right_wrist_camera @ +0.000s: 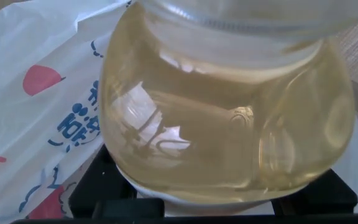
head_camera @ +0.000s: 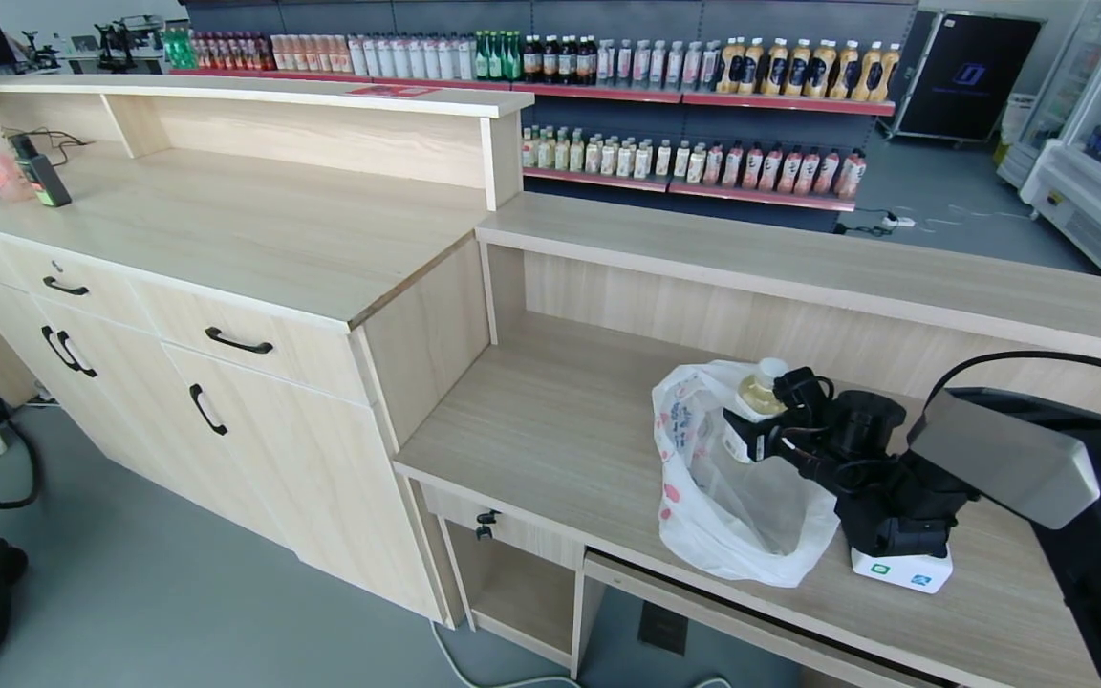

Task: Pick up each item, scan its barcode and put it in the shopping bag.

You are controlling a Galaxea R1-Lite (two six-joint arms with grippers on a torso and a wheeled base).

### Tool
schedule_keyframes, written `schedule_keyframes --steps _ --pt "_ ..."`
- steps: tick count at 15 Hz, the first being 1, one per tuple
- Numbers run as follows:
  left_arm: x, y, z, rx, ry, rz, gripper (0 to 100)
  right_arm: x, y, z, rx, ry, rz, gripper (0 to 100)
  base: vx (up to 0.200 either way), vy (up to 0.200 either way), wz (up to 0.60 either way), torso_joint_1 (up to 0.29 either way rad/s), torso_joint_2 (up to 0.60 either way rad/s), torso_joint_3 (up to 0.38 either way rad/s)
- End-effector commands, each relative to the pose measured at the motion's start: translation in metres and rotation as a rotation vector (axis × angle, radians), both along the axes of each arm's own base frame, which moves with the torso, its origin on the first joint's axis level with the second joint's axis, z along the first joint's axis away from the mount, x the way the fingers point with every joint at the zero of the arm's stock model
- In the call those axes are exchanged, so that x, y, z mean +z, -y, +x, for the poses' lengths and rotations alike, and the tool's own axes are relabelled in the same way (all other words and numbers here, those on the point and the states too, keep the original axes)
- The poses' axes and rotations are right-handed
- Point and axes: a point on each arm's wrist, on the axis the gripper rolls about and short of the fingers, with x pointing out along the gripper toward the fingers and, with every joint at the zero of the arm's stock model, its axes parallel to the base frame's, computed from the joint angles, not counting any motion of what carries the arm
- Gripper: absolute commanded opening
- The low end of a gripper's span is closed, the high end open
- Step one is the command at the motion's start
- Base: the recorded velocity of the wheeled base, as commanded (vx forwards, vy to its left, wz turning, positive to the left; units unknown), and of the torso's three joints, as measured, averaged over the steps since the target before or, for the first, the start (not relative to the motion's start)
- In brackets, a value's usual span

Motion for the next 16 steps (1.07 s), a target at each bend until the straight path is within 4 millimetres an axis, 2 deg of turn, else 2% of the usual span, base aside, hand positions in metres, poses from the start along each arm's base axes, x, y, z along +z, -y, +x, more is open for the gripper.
schedule_keyframes --steps 1,6,9,12,13,15,16 --pt "0.000 0.000 0.000 0.001 0.001 0.001 100 -0.009 0.001 0.008 0.005 -0.006 -0.002 0 0.000 0.000 0.00 0.000 0.00 0.000" --pt "0.000 0.000 0.000 0.001 0.001 0.001 100 -0.019 0.000 0.009 0.008 -0.029 0.002 0 0.000 0.000 0.00 0.000 0.00 0.000" --pt "0.000 0.000 0.000 0.001 0.001 0.001 100 -0.022 0.009 0.009 0.024 -0.044 0.012 0 0.000 0.000 0.00 0.000 0.00 0.000" --pt "0.000 0.000 0.000 0.001 0.001 0.001 100 -0.027 0.008 0.009 0.030 -0.052 0.012 0 0.000 0.000 0.00 0.000 0.00 0.000" --pt "0.000 0.000 0.000 0.001 0.001 0.001 100 -0.028 0.008 0.009 0.030 -0.055 0.012 100 0.000 0.000 0.00 0.000 0.00 0.000" --pt "0.000 0.000 0.000 0.001 0.001 0.001 100 -0.024 0.008 0.009 0.032 -0.048 0.014 100 0.000 0.000 0.00 0.000 0.00 0.000" --pt "0.000 0.000 0.000 0.001 0.001 -0.001 100 -0.014 0.007 0.010 0.033 -0.027 0.014 100 0.000 0.000 0.00 0.000 0.00 0.000"
